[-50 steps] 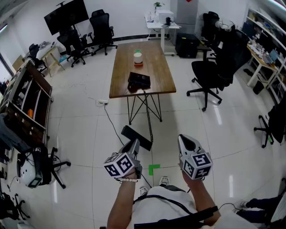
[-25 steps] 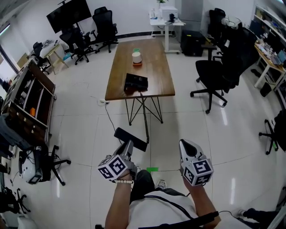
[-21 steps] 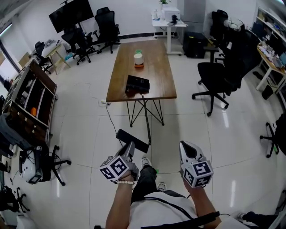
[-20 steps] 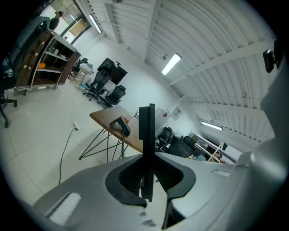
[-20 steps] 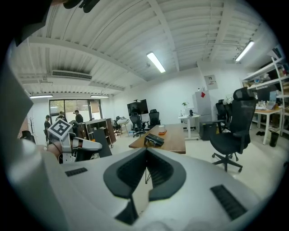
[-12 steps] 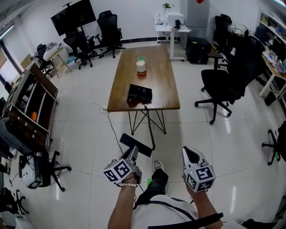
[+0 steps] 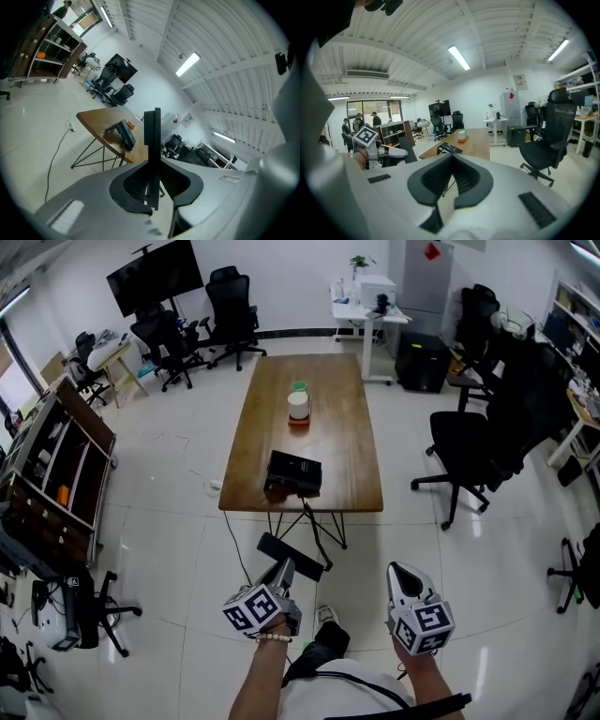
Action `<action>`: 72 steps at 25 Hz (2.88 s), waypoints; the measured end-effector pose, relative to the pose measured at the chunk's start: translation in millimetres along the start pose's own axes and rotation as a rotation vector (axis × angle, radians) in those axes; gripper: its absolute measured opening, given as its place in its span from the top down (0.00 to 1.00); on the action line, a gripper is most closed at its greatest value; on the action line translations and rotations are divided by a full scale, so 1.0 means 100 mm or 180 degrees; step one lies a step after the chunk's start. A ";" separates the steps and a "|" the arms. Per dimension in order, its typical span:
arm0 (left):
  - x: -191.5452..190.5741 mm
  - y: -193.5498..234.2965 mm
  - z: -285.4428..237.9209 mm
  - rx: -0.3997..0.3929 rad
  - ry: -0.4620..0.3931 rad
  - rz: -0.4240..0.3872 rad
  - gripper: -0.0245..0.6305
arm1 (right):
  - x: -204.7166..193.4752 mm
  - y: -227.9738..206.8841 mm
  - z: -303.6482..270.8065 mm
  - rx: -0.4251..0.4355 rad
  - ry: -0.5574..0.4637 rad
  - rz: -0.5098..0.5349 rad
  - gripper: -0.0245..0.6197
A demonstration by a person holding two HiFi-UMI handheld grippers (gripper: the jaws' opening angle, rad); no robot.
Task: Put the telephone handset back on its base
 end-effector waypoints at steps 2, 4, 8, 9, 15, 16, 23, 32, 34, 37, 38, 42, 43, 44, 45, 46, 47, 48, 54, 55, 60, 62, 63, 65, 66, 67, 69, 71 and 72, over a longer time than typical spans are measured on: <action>0.09 0.03 -0.15 0.0024 0.0005 0.0021 0.85 | 0.06 -0.11 -0.15 -0.0009 0.0018 -0.0015 0.96; 0.15 0.07 -0.29 0.0053 0.0015 0.0037 0.85 | 0.12 -0.22 -0.29 -0.0025 0.0030 -0.0038 0.96; 0.23 0.16 -0.57 0.0115 0.0014 0.0105 0.85 | 0.18 -0.42 -0.57 -0.0015 0.0071 -0.0043 0.96; 0.27 0.18 -0.64 0.0129 0.0008 0.0119 0.85 | 0.21 -0.46 -0.64 -0.0008 0.0092 -0.0029 0.96; 0.40 0.25 -0.99 0.0161 -0.0028 0.0238 0.85 | 0.41 -0.56 -1.00 0.0068 0.0090 0.0021 0.96; 0.42 0.26 -1.04 0.0163 -0.0030 0.0256 0.85 | 0.44 -0.57 -1.04 0.0070 0.0087 0.0034 0.96; 0.50 0.31 -1.34 0.0215 -0.0104 0.0397 0.85 | 0.47 -0.65 -1.27 0.0141 0.0111 0.0013 0.96; 0.67 0.37 -1.80 0.0279 -0.0360 0.0661 0.85 | 0.60 -0.94 -1.70 0.0314 0.0187 0.0088 0.96; 0.68 0.39 -1.91 0.0305 -0.0418 0.0703 0.85 | 0.65 -1.01 -1.81 0.0360 0.0203 0.0109 0.96; 0.69 0.46 -2.12 0.0327 -0.0480 0.0794 0.85 | 0.72 -1.10 -2.00 0.0423 0.0216 0.0137 0.96; 0.68 0.50 -2.19 0.0343 -0.0488 0.0819 0.85 | 0.74 -1.13 -2.05 0.0441 0.0222 0.0148 0.96; 0.65 0.62 -2.43 0.0386 -0.0543 0.0896 0.85 | 0.80 -1.25 -2.24 0.0496 0.0261 0.0187 0.96; 0.64 0.64 -2.48 0.0372 -0.0569 0.0907 0.85 | 0.82 -1.29 -2.29 0.0502 0.0278 0.0197 0.96; 0.64 0.66 -2.52 0.0362 -0.0589 0.0914 0.85 | 0.83 -1.33 -2.33 0.0506 0.0296 0.0207 0.96; 0.63 0.68 -2.57 0.0363 -0.0601 0.0922 0.85 | 0.84 -1.37 -2.37 0.0510 0.0313 0.0213 0.96; 0.62 0.71 -2.60 0.0368 -0.0615 0.0936 0.85 | 0.84 -1.40 -2.40 0.0515 0.0326 0.0216 0.96; 0.61 0.74 -2.64 0.0369 -0.0633 0.0956 0.85 | 0.85 -1.42 -2.43 0.0522 0.0337 0.0220 0.96; 0.60 0.77 -2.67 0.0361 -0.0654 0.0974 0.85 | 0.85 -1.44 -2.47 0.0530 0.0347 0.0225 0.96; 0.54 0.92 -2.81 0.0335 -0.0715 0.1091 0.85 | 0.84 -1.55 -2.61 0.0587 0.0436 0.0249 0.96; 0.53 0.94 -2.82 0.0336 -0.0711 0.1105 0.85 | 0.84 -1.56 -2.62 0.0589 0.0446 0.0252 0.96; 0.53 0.99 -2.88 0.0297 -0.0730 0.1140 0.86 | 0.83 -1.65 -2.68 0.0573 0.0471 0.0261 0.96; 0.53 1.03 -2.86 0.0275 -0.0747 0.1180 0.86 | 0.83 -1.66 -2.70 0.0566 0.0475 0.0262 0.96; 0.53 1.05 -2.85 0.0263 -0.0763 0.1212 0.86 | 0.84 -1.66 -2.71 0.0564 0.0477 0.0263 0.96; 0.53 1.09 -2.83 0.0234 -0.0794 0.1277 0.86 | 0.85 -1.66 -2.71 0.0558 0.0480 0.0261 0.96; 0.52 1.10 -2.83 0.0215 -0.0796 0.1299 0.86 | 0.85 -1.67 -2.70 0.0552 0.0482 0.0258 0.96; 0.52 1.11 -2.84 0.0196 -0.0789 0.1316 0.86 | 0.84 -1.68 -2.70 0.0548 0.0485 0.0254 0.96; 0.50 1.12 -2.86 0.0170 -0.0775 0.1353 0.86 | 0.82 -1.68 -2.70 0.0546 0.0495 0.0248 0.96; 0.49 1.12 -2.86 0.0154 -0.0780 0.1377 0.85 | 0.81 -1.67 -2.69 0.0544 0.0505 0.0243 0.96; 0.49 1.12 -2.86 0.0151 -0.0779 0.1374 0.85 | 0.81 -1.67 -2.68 0.0539 0.0508 0.0242 0.96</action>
Point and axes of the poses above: the fingertips, and each gripper's own axes: z backward along the fingers, y to its left, x out of its top, the point moved 2 cm from there along z, backward along the fingers, and after that the axes turned 8 degrees about x, right-handed, at the moved point
